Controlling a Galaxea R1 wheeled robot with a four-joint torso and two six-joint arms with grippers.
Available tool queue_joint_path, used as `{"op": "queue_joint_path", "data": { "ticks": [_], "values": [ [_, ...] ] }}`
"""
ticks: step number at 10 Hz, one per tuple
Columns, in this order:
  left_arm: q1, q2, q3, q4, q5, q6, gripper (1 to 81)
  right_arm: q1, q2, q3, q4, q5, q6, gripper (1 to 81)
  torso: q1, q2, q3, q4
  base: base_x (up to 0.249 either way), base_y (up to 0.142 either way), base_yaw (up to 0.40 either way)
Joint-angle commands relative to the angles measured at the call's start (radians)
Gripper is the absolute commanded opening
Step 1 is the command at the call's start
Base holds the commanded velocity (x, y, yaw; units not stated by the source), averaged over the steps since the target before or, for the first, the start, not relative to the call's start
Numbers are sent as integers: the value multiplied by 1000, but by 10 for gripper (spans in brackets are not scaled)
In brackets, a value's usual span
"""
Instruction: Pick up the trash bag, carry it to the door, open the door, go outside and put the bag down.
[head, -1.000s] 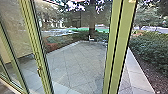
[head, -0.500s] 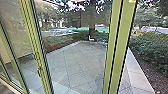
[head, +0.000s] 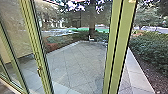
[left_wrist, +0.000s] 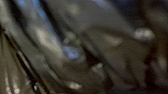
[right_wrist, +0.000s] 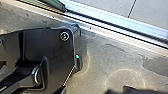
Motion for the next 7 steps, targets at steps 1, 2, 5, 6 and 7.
{"op": "queue_joint_path", "data": {
  "ticks": [1, 2, 5, 6, 7],
  "values": [
    [-40, 3, 8, 0, 85, 7, 10, -7, -12, 72, 25, 105, -20, 811, 0, 0, 0, 0, 0, 0, 0],
    [-40, 4, 8, 0, 85, 7, 10, -38, -11, 106, 27, 147, -26, 811, 0, 0, 0, 0, 0, 0, 0],
    [-49, 4, 8, 3, 85, 9, 10, -124, -11, 239, 24, 303, -37, 811, 0, 0, 0, 0, 0, 0, 0],
    [-51, 4, 8, 4, 83, 9, 10, -157, 3, 268, 14, 354, -39, 811, 0, 0, 0, 0, 0, 0, 0],
    [-54, 4, 8, 6, 83, 9, 10, -185, 23, 279, -7, 407, -39, 811, 0, 0, 0, 0, 0, 0, 0]
  ]
}}
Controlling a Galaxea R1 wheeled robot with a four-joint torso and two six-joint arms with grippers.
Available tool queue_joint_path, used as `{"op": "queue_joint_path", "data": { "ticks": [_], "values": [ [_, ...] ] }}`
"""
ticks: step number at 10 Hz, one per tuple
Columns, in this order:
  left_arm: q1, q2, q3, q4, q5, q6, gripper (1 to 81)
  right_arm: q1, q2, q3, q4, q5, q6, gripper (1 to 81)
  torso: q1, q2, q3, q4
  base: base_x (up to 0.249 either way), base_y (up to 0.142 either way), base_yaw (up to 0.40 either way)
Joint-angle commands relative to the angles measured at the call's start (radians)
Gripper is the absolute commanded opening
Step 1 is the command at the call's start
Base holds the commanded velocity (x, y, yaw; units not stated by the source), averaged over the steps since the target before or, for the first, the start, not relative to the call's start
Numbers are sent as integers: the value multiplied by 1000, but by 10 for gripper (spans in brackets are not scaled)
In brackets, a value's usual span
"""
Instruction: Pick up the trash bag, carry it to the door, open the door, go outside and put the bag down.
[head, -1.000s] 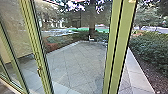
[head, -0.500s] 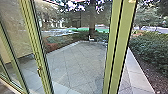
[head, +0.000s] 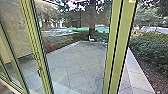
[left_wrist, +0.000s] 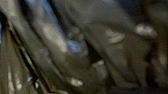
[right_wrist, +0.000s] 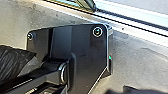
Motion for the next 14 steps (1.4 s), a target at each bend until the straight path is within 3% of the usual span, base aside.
{"op": "queue_joint_path", "data": {
  "ticks": [1, 5, 10, 14],
  "values": [
    [-46, 4, 8, 5, 83, 9, 10, -19, 7, 44, -14, 100, -11, 811, 0, 0, 0, 0, 0, 0, 0],
    [-59, 6, -7, 2, 82, 9, 10, -69, 94, -6, -50, 125, -11, 811, -1, 0, 0, 0, 0, 0, 0],
    [-77, 6, -13, 2, 82, 9, 10, -113, 306, -317, -66, 126, -14, 811, -1, 0, 0, 0, 0, 0, 0],
    [-79, 6, -16, 7, 82, 12, 10, -128, 372, -408, -80, 128, -14, 811, -1, -1, 1, 0, 0, 0, 0]
  ]
}}
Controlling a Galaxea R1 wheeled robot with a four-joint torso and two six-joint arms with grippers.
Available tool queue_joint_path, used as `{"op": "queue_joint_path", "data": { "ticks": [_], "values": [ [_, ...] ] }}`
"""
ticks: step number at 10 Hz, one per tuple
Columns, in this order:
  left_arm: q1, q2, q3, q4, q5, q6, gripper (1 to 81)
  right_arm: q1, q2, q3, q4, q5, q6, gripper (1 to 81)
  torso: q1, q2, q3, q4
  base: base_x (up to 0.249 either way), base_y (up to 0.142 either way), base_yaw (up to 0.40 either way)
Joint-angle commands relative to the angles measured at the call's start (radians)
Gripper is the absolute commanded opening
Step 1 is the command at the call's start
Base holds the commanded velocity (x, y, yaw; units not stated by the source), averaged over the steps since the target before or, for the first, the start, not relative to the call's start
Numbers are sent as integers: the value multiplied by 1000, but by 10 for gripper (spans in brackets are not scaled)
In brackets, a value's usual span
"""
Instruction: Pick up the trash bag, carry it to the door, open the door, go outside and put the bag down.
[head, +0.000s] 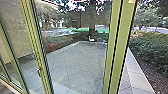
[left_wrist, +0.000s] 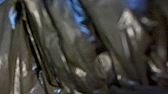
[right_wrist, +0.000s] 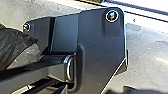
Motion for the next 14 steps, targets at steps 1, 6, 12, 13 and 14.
{"op": "queue_joint_path", "data": {
  "ticks": [1, 6, 12, 13, 14],
  "values": [
    [-50, 5, 3, 6, 80, 13, 10, 28, 32, -46, -15, -59, -7, 811, 0, 0, 0, 0, 0, 0, 0],
    [-50, 5, 3, 8, 83, 18, 10, 25, 47, -61, -23, -59, -7, 811, 0, 0, 0, 0, 0, 0, 0],
    [-50, 3, 3, 8, 84, 18, 10, 20, 69, -63, -35, -59, -7, 811, 0, 0, 0, 0, 0, 0, -105],
    [-50, 3, 3, 8, 84, 18, 10, 20, 67, -63, -35, -59, -7, 811, 0, 0, 0, 0, 0, 0, -255],
    [-50, 3, 3, 8, 84, 18, 10, 18, 69, -63, -35, -59, -7, 811, 0, 0, 0, 0, 0, 0, -272]
  ]
}}
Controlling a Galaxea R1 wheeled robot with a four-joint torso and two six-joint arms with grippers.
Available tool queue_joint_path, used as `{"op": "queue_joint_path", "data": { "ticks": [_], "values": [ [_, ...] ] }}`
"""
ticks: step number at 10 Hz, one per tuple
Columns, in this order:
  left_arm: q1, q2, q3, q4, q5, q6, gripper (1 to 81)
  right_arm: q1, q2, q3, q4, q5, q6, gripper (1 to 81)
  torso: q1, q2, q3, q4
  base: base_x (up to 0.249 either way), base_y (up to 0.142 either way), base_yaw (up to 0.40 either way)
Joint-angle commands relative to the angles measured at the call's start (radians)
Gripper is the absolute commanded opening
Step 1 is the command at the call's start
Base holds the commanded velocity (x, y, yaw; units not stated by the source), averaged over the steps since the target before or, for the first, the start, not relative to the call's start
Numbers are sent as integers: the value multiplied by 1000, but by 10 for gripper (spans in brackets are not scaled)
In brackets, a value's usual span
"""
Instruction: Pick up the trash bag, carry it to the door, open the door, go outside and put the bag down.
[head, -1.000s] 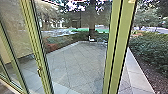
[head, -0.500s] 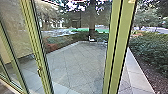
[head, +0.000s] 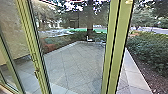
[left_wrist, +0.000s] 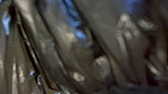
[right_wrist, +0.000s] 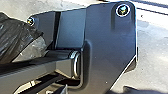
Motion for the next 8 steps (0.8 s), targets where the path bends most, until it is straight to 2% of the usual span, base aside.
{"op": "queue_joint_path", "data": {
  "ticks": [1, 8],
  "values": [
    [-56, 2, 5, 6, 80, 10, 10, 40, -7, 4, -5, -66, -4, 811, 0, 0, 0, 0, 0, 0, -276],
    [-56, 2, 5, 6, 80, 10, 10, 32, 1, 4, -5, -65, -4, 811, 0, 0, 0, 0, 0, 0, -280]
  ]
}}
